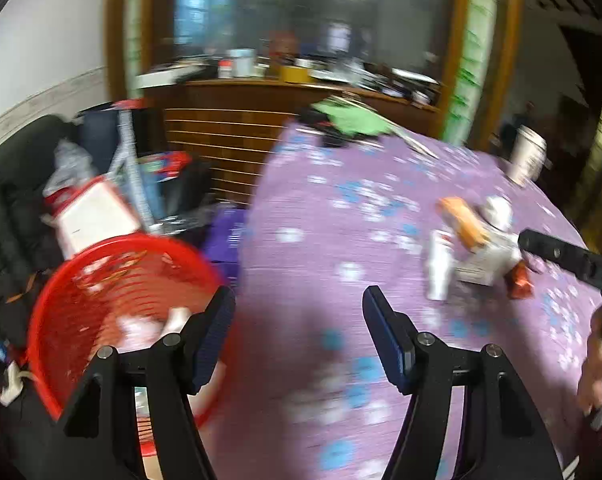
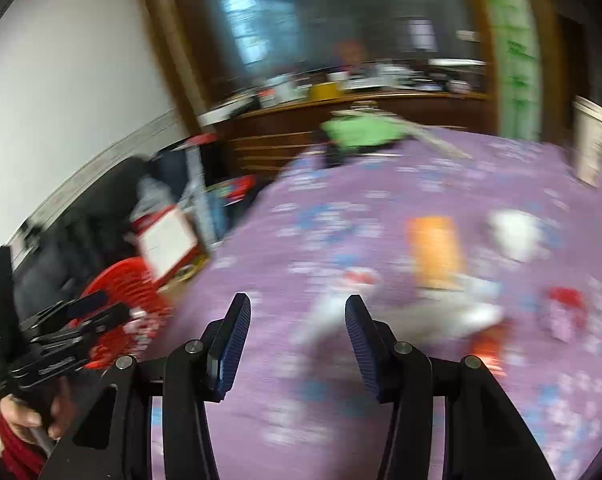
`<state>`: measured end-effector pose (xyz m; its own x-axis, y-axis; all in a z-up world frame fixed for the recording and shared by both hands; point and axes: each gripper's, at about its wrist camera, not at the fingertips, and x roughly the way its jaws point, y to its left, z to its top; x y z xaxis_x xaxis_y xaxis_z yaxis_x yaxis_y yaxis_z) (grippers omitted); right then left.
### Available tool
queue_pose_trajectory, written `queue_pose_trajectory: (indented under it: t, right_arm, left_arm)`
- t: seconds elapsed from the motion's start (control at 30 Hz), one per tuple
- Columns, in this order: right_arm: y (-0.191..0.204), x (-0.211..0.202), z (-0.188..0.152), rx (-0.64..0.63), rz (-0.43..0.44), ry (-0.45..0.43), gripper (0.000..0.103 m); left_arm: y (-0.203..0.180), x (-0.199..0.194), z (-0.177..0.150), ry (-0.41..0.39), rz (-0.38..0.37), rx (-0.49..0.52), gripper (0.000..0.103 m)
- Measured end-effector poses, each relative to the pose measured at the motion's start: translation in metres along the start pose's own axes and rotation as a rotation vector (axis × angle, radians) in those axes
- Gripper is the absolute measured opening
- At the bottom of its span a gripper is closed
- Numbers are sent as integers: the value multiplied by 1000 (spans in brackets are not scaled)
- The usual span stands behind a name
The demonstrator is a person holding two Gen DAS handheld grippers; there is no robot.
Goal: Collect trash
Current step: 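Carry both bags over the red basket and open both tools to drop them, then grasp the white spray bottle with the left tool while the right tool grasps the red-tied small bag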
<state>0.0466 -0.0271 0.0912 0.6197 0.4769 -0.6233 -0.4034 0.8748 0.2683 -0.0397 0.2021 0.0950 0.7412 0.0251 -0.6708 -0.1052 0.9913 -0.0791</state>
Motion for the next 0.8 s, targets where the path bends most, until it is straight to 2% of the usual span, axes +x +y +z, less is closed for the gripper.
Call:
queue_pose_trajectory:
  t: [0.1, 0.23, 0.33, 0.4, 0.53, 0.67, 0.7, 0.77, 0.8]
  right_arm:
    - [-64, -21, 0, 106, -86, -21, 53]
    - [-140, -41, 0, 195, -243, -30, 53]
    - [-187, -40, -3, 256, -312, 9, 53]
    - [-212, -35, -6, 284, -335, 34, 53]
    - [-231, -20, -13, 301, -345, 56, 53]
    - [-224, -2, -14, 265, -328, 77, 53]
    - [-222, 2, -15, 260, -343, 84, 46]
    - [-222, 9, -16, 248, -322, 85, 33]
    - [-221, 8, -17, 242, -326, 76, 32]
  left_arm:
    - [-41, 23, 10, 47, -48, 45, 65]
    - [-80, 59, 25, 124, -109, 73, 65]
    - [-103, 87, 32, 184, -135, 90, 65]
    - [-118, 104, 33, 208, -122, 121, 65]
    - [-141, 136, 34, 250, -101, 161, 65]
    - [-152, 155, 33, 262, -86, 175, 64]
    - [-152, 158, 34, 262, -87, 176, 61]
    - [-154, 164, 33, 268, -91, 179, 36]
    - [-154, 165, 33, 270, -92, 178, 33]
